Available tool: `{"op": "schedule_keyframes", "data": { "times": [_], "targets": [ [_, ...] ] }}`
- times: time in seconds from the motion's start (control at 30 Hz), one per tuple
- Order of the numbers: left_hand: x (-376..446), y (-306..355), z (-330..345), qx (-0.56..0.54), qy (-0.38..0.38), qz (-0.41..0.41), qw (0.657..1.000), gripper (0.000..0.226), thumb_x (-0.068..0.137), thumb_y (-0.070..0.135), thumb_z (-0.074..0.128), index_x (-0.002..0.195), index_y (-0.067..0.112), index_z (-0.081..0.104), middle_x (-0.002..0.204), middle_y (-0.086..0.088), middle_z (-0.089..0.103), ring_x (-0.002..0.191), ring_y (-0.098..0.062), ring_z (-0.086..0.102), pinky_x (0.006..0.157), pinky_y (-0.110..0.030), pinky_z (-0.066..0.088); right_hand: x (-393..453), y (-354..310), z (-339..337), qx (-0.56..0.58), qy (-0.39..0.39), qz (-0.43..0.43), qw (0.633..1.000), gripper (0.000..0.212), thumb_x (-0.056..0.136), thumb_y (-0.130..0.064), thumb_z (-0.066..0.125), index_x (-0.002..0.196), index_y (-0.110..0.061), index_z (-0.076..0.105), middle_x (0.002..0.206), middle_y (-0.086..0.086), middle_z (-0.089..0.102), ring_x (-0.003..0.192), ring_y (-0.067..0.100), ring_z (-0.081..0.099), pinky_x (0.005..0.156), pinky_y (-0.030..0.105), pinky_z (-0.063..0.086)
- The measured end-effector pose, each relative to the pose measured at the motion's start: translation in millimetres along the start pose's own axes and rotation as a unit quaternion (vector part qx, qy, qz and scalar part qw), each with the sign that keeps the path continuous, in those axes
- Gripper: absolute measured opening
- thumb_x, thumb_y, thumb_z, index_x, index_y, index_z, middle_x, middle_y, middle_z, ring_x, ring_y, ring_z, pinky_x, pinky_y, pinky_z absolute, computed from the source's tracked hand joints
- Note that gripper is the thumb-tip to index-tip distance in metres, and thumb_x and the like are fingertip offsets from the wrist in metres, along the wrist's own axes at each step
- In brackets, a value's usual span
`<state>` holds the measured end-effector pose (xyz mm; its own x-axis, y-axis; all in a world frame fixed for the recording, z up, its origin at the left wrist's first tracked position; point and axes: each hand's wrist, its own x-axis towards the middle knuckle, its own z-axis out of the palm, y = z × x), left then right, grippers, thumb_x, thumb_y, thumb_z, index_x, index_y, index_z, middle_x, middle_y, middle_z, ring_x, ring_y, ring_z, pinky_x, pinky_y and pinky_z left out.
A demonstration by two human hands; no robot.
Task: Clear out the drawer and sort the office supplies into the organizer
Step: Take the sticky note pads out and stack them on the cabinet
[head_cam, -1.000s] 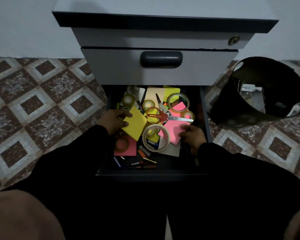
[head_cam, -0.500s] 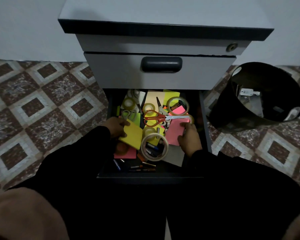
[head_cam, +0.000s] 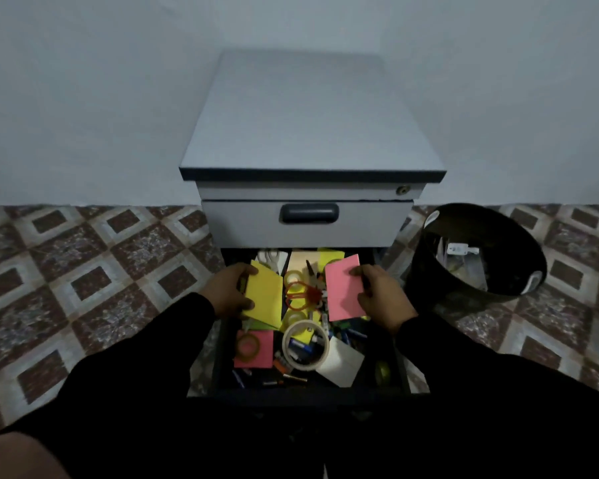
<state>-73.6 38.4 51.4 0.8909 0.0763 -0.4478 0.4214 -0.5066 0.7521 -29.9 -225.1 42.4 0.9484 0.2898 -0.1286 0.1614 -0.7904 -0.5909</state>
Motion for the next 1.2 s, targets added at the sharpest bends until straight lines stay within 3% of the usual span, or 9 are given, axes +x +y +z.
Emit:
{"op": "schedule_keyframes", "data": {
  "times": [0.07,0.23,0.3,0.37,0.43,0.53,0.63,1.03,1.2],
  "targets": [
    [-12,21,-8,-0.025,0.016,0.024,0.999,0.059,0.078,-0.017,0.061,0.13,0.007,0.044,0.121,-0.016,0.044,0.085,-0.028,0.052,0.04,-0.018,0.048,-2,-14,-19,0.017,0.009,-0.02,1.0,0.049,0.081,0.01,0.05,0.127,-0.004,0.051,0.123,0.016,0.049,0.111,0.031,0.051,0.084,0.022,0.035],
    [-29,72,-37,-0.008,0.06,0.097,0.993,0.06,0.076,-0.01,0.067,0.13,0.007,0.046,0.134,-0.015,0.043,0.112,-0.029,0.049,0.077,-0.035,0.049,-1,-46,-67,0.125,0.052,-0.033,0.99,0.045,0.082,0.011,0.049,0.123,-0.007,0.053,0.12,0.008,0.052,0.078,0.017,0.057,0.059,0.016,0.044],
    [-33,96,-48,-0.032,0.07,0.124,0.989,0.06,0.076,-0.01,0.068,0.13,0.007,0.047,0.131,-0.013,0.046,0.106,-0.021,0.047,0.072,-0.028,0.05,6,-56,-89,0.166,0.072,-0.037,0.983,0.044,0.081,0.012,0.049,0.12,-0.008,0.055,0.115,0.006,0.053,0.068,0.018,0.055,0.059,0.02,0.048],
    [-36,119,-59,-0.086,0.065,0.132,0.985,0.058,0.079,-0.012,0.064,0.13,0.007,0.046,0.123,-0.008,0.047,0.096,-0.02,0.051,0.054,-0.016,0.049,17,-66,-111,0.212,0.089,-0.045,0.972,0.042,0.08,0.013,0.049,0.116,-0.008,0.055,0.111,0.009,0.054,0.074,0.024,0.057,0.069,0.037,0.052],
    [-33,141,-69,-0.125,0.061,0.136,0.981,0.056,0.08,-0.012,0.062,0.129,0.01,0.047,0.119,-0.005,0.046,0.081,-0.017,0.054,0.045,-0.013,0.046,29,-73,-132,0.254,0.105,-0.053,0.96,0.039,0.081,0.015,0.048,0.111,-0.009,0.056,0.108,0.011,0.054,0.08,0.027,0.056,0.067,0.038,0.053],
    [-19,172,-81,-0.129,0.065,0.15,0.978,0.054,0.08,-0.012,0.063,0.125,0.014,0.049,0.121,-0.003,0.045,0.073,-0.015,0.055,0.048,-0.014,0.05,52,-78,-160,0.27,0.134,-0.052,0.952,0.04,0.082,0.013,0.046,0.113,-0.01,0.056,0.108,0.007,0.054,0.066,0.026,0.052,0.056,0.03,0.051],
    [3,200,-90,-0.16,0.06,0.152,0.974,0.056,0.079,-0.015,0.062,0.127,0.011,0.049,0.12,-0.002,0.044,0.074,-0.017,0.057,0.052,-0.017,0.054,83,-78,-183,0.282,0.155,-0.041,0.946,0.04,0.083,0.011,0.044,0.115,-0.009,0.056,0.11,0.006,0.053,0.082,0.028,0.054,0.075,0.047,0.052],
    [107,261,-111,-0.208,0.063,0.178,0.96,0.056,0.08,-0.016,0.06,0.129,0.009,0.048,0.119,-0.003,0.044,0.078,-0.014,0.056,0.05,-0.015,0.052,232,-57,-224,0.335,0.171,0.017,0.927,0.046,0.084,0.016,0.035,0.123,0.001,0.053,0.11,0.011,0.049,0.094,0.026,0.05,0.08,0.039,0.051],
    [139,271,-115,-0.218,0.056,0.171,0.959,0.056,0.081,-0.015,0.06,0.129,0.011,0.047,0.121,-0.001,0.045,0.077,-0.013,0.057,0.05,-0.014,0.052,271,-47,-230,0.333,0.152,0.036,0.93,0.046,0.085,0.017,0.034,0.124,0.001,0.052,0.108,0.011,0.048,0.095,0.025,0.049,0.067,0.029,0.05]
  ]
}}
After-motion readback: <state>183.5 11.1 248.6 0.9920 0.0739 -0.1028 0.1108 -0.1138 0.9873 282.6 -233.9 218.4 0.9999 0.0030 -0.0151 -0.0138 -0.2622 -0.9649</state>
